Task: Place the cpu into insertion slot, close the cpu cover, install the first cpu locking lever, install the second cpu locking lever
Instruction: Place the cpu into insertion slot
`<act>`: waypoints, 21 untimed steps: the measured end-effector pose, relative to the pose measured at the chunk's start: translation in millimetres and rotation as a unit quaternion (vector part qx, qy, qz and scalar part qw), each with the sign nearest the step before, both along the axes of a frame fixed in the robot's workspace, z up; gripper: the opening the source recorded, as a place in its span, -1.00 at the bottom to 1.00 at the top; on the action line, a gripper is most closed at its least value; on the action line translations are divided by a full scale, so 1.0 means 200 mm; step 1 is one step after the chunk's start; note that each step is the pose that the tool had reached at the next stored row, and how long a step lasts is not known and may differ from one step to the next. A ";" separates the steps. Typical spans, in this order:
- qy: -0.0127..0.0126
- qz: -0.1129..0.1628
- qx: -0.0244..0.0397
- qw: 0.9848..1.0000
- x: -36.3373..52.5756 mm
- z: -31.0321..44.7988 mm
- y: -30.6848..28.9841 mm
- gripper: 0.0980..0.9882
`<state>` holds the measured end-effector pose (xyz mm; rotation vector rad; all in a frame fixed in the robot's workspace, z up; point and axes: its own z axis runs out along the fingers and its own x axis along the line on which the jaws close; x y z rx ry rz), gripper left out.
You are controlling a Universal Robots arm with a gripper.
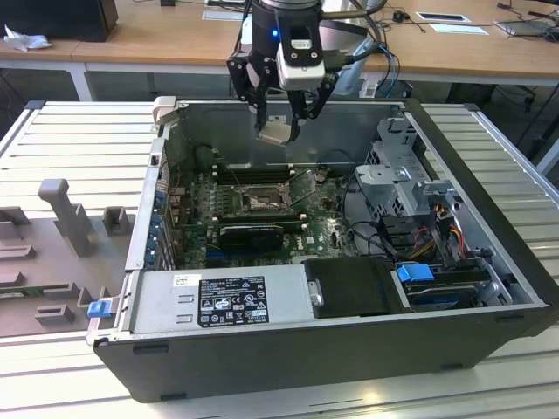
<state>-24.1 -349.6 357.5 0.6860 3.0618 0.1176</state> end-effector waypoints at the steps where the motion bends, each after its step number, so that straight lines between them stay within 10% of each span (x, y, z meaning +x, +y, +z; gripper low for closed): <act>1: 0.000 -0.005 -0.001 1.000 0.000 -0.002 0.000 -0.02; 21: 0.000 -0.103 -0.010 0.995 0.000 -0.036 0.000 -0.02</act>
